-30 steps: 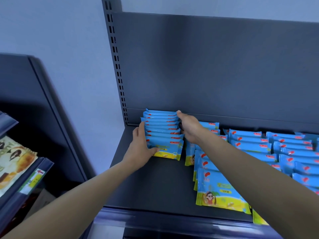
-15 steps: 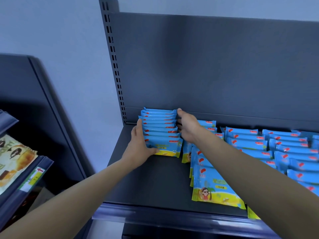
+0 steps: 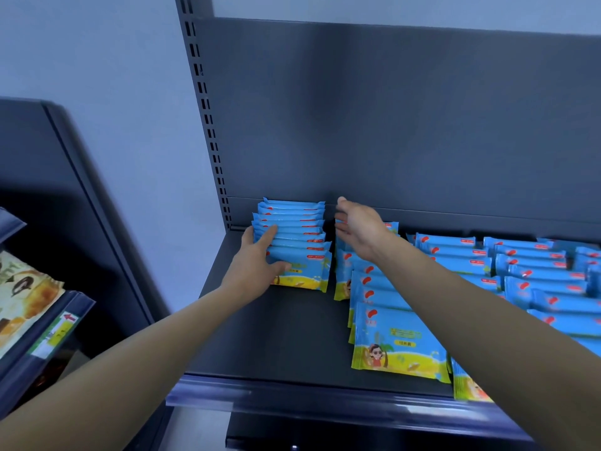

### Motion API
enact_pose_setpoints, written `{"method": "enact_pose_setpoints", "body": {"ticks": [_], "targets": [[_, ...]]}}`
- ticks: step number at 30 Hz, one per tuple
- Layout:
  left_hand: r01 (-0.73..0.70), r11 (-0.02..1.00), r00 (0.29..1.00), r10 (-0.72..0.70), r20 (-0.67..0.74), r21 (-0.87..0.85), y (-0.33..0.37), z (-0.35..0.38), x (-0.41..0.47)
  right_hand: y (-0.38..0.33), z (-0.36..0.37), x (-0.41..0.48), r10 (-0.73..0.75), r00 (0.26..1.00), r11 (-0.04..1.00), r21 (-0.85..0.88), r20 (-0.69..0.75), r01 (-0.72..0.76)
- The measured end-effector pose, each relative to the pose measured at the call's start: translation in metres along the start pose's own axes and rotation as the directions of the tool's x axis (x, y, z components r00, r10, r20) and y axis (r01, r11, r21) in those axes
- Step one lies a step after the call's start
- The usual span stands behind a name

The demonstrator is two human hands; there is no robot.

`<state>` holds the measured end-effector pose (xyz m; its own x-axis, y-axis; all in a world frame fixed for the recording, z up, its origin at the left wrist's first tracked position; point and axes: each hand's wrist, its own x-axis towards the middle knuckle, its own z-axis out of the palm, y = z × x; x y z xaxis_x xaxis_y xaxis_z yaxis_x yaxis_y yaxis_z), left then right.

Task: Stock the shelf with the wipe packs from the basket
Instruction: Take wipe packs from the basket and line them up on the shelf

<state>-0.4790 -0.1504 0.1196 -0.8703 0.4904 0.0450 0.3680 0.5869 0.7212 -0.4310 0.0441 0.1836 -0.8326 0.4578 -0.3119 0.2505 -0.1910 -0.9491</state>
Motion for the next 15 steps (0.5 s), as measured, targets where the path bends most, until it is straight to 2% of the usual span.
{"method": "enact_pose_setpoints", "body": {"ticks": [11, 15], "targets": [[0.017, 0.964, 1.0, -0.022, 0.015, 0.267, 0.009, -0.001, -0.004, -0.004, -0.014, -0.011, -0.053, 0.999, 0.993, -0.11, -0.008, 0.052], [-0.018, 0.942, 0.999, 0.027, -0.022, 0.334, 0.013, -0.006, -0.006, -0.007, -0.02, -0.011, -0.09, 0.996, 0.977, -0.197, -0.029, 0.082]]}}
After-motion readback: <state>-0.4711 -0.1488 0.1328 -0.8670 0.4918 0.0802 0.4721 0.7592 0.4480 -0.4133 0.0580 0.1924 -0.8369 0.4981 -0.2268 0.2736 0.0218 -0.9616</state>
